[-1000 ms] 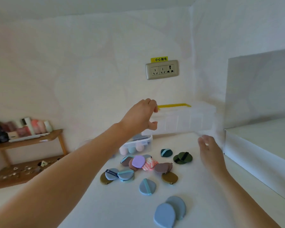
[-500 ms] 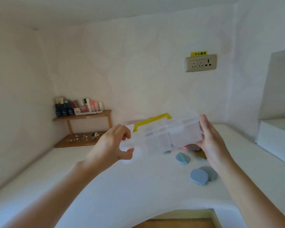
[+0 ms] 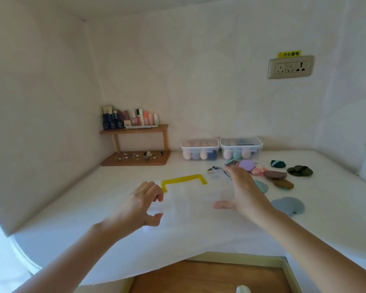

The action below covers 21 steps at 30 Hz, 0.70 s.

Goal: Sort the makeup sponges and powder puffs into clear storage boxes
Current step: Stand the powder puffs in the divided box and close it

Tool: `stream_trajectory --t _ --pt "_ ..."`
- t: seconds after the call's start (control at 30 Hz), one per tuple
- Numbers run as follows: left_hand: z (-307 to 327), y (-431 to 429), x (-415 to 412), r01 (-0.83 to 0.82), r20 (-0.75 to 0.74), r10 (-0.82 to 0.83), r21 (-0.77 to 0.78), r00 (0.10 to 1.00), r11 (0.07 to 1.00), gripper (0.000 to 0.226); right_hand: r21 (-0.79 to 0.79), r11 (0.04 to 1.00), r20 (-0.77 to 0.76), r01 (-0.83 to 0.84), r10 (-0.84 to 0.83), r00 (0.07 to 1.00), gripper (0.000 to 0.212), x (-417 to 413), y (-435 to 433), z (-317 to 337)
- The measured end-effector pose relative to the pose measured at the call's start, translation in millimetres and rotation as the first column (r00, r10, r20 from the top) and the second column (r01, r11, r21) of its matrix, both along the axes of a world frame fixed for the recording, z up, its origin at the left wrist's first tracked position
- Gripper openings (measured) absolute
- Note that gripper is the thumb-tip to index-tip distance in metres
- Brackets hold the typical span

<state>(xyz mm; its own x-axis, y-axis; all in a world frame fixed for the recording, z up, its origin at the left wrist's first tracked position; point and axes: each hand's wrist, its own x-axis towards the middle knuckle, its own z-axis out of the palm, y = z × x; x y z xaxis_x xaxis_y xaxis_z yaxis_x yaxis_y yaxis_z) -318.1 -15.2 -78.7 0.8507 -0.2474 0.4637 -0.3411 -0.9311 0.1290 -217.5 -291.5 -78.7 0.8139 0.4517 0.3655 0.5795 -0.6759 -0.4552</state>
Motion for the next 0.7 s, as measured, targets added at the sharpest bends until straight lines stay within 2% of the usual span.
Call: stream_trajectory --t 0.03,0.1,0.13,0.2,0.27,0.33,0.4,0.5,0.53,0.63,0.67,0.7 --pt "-0.3 -1.0 2.0 0.008 0.005 -0.008 0.008 1.0 1.0 0.034 -0.079 0.997 0.121 -0.019 0.028 0.992 0.098 0.6 -0.2 2.2" --pt "1.2 -1.7 7.1 0.019 0.02 -0.019 0.006 1.0 1.0 0.033 -0.23 0.969 0.264 -0.089 0.15 0.953 0.082 0.1 1.0 9.6" --pt "1.5 -2.4 10.2 0.02 0.015 -0.02 0.006 1.0 1.0 0.035 -0.315 0.945 0.289 -0.091 0.187 0.939 0.072 -2.3 3.9 14.7" --pt "5.3 -8.5 16.8 -0.018 -0.029 0.018 0.032 0.999 0.999 0.042 -0.516 0.856 0.317 0.011 0.179 0.931 0.058 -5.3 13.0 28.2" --pt "14.4 -21.2 22.3 -0.129 -0.109 0.141 0.104 0.984 0.986 0.048 -0.678 0.727 0.344 0.103 0.19 0.92 0.045 -9.5 26.2 44.3" --pt "26.0 -36.3 28.3 -0.263 -0.179 0.314 0.262 0.932 0.929 0.052 -0.775 0.62 0.328 0.122 0.23 0.916 0.027 -14.7 41.0 54.6" --pt "33.4 -48.2 31.0 -0.311 -0.139 0.406 0.439 0.903 0.843 0.038 -0.818 0.567 0.271 0.1 0.226 0.936 0.03 -17.4 52.4 56.6" --pt "32.5 -55.1 33.7 -0.3 -0.139 0.44 0.551 0.887 0.779 0.009 -0.855 0.514 0.223 0.075 0.233 0.947 0.033 -20.8 57.4 52.5" --pt "29.7 -54.5 34.1 -0.289 -0.107 0.409 0.55 0.906 0.784 0.012 -0.859 0.506 0.234 0.075 0.26 0.937 0.033 -21.5 57.0 50.2" --pt "26.7 -48.5 31.0 -0.253 0.054 0.276 0.592 0.96 0.765 0.039 -0.845 0.526 0.283 0.09 0.299 0.912 0.032 -22.4 56.6 39.6" --pt "26.3 -48.4 31.9 -0.255 0.086 0.256 0.6 0.963 0.758 0.04 -0.835 0.541 0.295 0.102 0.283 0.913 0.032 -22.9 57.6 37.0" --pt "24.5 -51.2 28.8 -0.255 0.051 0.287 0.626 0.957 0.737 0.037 -0.827 0.551 0.3 0.112 0.264 0.916 0.033 -23.8 59.1 35.9"
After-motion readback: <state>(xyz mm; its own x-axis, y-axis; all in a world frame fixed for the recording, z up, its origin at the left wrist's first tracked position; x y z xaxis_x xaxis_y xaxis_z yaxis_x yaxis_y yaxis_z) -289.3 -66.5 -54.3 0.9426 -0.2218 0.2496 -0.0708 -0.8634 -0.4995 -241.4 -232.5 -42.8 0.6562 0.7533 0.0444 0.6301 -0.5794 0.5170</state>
